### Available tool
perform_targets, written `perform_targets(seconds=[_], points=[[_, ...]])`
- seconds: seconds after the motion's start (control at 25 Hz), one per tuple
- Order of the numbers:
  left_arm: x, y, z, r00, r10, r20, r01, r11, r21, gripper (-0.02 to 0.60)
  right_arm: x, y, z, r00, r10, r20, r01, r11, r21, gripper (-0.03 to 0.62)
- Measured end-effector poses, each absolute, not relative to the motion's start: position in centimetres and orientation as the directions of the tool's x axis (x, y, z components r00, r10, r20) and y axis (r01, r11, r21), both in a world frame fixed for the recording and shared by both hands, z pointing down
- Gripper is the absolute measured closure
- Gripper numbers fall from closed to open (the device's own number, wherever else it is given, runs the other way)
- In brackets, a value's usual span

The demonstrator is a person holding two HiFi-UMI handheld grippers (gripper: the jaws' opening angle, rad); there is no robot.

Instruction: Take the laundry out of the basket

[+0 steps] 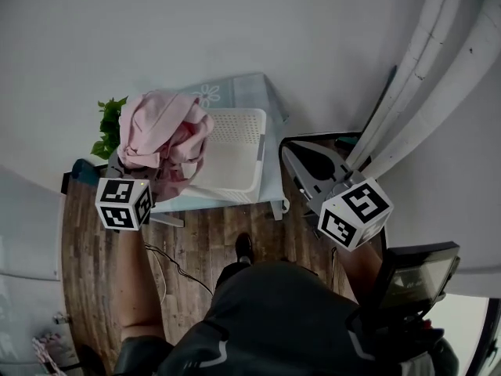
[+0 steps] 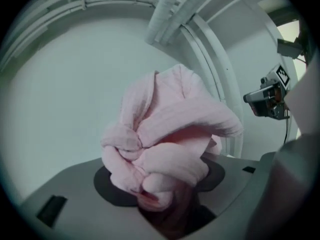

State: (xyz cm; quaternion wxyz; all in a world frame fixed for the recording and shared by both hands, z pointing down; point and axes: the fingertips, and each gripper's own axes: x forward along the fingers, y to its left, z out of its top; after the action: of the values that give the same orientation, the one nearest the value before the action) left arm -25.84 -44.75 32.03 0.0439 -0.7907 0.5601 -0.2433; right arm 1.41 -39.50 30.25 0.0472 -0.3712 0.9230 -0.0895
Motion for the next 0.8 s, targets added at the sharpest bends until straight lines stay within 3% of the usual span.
perform_targets(seconds=[0.28,0.8], points=[[-27.6,-39.4,28.5,0.148,-0.97,0.194,-0.941,-0.198,-0.275,0.302,-0.3,-39.2,30.4,-0.797,-0.602,-0.044,-0.584,0.788,-0.193,0.574],[-36.7,-25.9,27.5,-0.1,-0.993,0.061,-0.983,0.089,-0.163,0.302,-11.7,-35.0,28.9,-0.905,-0.421,-0.066,-0.404,0.897,-0.181,0.574]])
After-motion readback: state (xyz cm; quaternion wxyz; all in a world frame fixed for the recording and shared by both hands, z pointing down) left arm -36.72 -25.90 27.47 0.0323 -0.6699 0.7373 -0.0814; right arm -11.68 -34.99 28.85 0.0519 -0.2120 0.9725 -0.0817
